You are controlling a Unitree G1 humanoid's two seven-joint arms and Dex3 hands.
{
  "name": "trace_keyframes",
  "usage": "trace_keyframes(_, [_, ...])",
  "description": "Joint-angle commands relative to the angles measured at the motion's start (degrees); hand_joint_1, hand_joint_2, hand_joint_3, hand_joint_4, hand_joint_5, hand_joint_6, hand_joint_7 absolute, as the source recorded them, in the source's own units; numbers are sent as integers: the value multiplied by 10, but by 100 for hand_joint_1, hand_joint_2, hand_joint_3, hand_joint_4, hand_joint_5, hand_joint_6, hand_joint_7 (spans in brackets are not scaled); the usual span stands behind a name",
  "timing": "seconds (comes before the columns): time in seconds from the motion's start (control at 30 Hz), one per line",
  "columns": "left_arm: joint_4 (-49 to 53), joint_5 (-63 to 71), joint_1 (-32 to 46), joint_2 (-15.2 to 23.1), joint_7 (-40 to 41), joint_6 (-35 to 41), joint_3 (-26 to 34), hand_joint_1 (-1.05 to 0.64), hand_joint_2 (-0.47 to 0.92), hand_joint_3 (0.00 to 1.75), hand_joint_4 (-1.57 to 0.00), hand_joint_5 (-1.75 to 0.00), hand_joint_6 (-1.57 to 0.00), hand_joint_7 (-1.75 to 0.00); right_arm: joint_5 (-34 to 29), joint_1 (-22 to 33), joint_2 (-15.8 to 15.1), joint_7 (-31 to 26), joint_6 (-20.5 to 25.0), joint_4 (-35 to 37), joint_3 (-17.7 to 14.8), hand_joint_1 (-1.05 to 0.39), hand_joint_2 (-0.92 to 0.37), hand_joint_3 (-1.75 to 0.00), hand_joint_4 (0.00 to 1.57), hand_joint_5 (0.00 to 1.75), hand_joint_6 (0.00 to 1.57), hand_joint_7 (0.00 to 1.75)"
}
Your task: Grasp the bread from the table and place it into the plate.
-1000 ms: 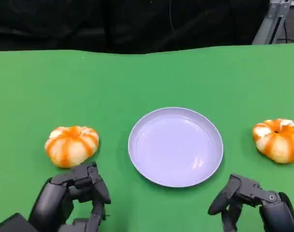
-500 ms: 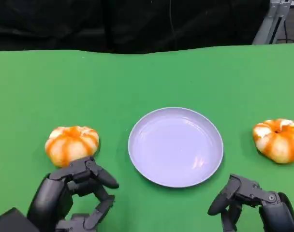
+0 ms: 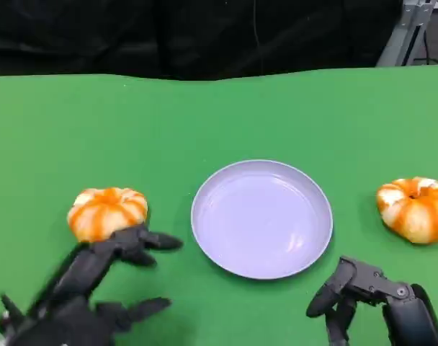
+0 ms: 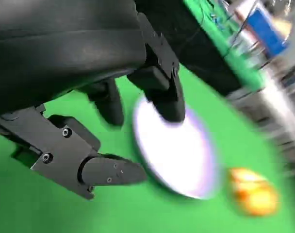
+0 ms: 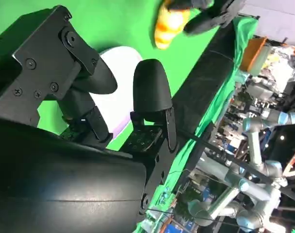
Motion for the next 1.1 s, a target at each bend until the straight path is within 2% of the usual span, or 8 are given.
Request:
trace_keyframes(0.03, [-15,25,-6,14,22,13,-4,-51,92,2,0,-65,-30,-14,13,-1,-1,0,4,-2,0,7,-28,-149,93,175,82,138])
trace_keyframes(0.3, [-16,26,-6,17,27,17,-8,-51,92,2,0,-65,-32,-12,13,-1,-1,0,5,-3,0,7,-28,-149,93,175,82,138])
trace_keyframes(0.33, [-16,55,-31,33,23,37,-9,-51,92,2,0,-65,-32,-11,13,-3,0,-1,4,0,1,7,-28,-149,93,175,82,138])
trace_keyframes(0.43, [0,159,-102,73,34,85,-22,-59,90,1,0,-36,-21,-4,13,-5,2,0,6,1,3,6,-27,-149,93,175,83,138])
trace_keyframes(0.7, [34,268,-154,87,79,135,-73,-65,90,0,0,-22,-17,-1,17,-3,2,2,12,-4,5,5,-27,-148,92,175,83,138])
trace_keyframes(0.93, [67,321,-185,84,94,177,-111,-66,91,1,0,-20,-16,0,15,0,1,1,13,-7,7,5,-28,-146,91,175,82,138])
trace_keyframes(1.0, [102,347,-211,80,88,200,-135,-66,92,1,0,-29,-18,-1,14,1,0,0,13,-7,7,4,-28,-146,91,175,82,138])
trace_keyframes(1.1, [142,360,-241,72,66,234,-161,-65,92,1,0,-33,-19,-1,15,3,-1,0,10,-7,7,5,-28,-146,91,175,82,138])
